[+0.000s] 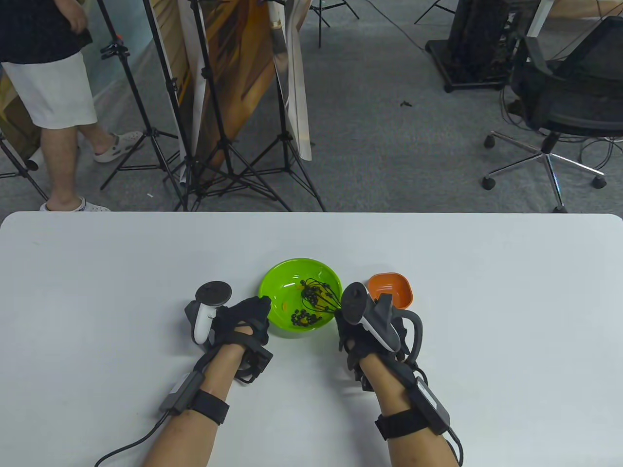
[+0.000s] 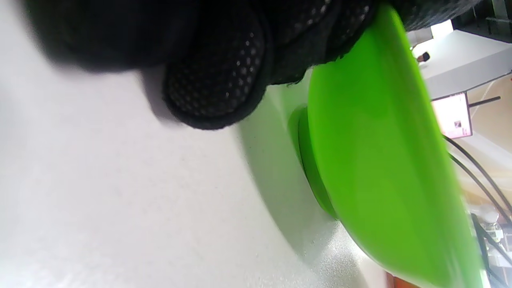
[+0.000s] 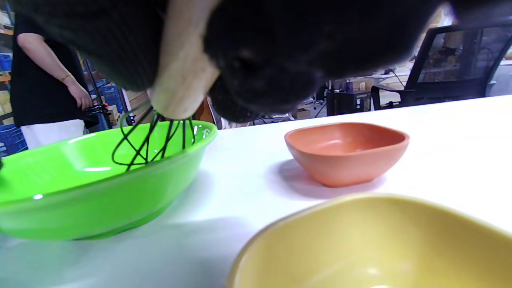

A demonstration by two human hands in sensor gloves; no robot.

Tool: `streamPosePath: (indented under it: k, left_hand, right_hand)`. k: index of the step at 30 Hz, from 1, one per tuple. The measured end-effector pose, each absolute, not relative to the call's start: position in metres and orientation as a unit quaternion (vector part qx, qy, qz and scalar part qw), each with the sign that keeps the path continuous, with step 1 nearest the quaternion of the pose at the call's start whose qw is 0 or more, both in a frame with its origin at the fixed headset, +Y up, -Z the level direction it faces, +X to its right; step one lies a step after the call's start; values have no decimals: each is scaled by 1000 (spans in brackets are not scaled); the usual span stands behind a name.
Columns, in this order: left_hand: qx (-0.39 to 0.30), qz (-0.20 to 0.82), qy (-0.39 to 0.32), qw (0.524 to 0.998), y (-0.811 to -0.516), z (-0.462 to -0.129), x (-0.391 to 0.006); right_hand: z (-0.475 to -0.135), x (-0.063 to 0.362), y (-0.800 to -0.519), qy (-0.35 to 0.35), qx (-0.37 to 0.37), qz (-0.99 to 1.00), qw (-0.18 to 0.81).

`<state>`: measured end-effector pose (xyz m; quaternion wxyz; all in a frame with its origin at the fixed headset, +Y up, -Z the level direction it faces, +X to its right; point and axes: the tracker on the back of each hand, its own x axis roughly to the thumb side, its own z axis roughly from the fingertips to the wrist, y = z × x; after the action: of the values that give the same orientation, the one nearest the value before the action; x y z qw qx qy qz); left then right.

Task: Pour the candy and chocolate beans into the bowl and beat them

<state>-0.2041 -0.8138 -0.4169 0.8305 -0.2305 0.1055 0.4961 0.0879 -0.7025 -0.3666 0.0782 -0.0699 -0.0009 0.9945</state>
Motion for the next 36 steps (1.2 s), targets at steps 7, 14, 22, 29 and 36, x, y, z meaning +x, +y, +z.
streamPosePath:
  k: [7, 14, 22, 29, 36]
  left_hand:
    - [-231, 499, 108, 828, -814, -417, -204]
    - [-233, 500, 110, 827, -814, -416, -204]
    - [-235, 500, 109, 826, -814, -417, -204]
    - [-236, 502, 108, 825, -815, -416, -204]
    - [-238, 504, 108, 823, -815, -416, -204]
  right_hand:
    - [-372, 69, -725, 11, -52, 986, 156]
    - [-358, 81, -728, 39, -4, 980, 195]
    - [-352, 93, -721, 23, -7, 985, 173]
    - [-347, 98, -721, 13, -7, 983, 183]
    - [-330, 116, -707, -26, -16, 978, 206]
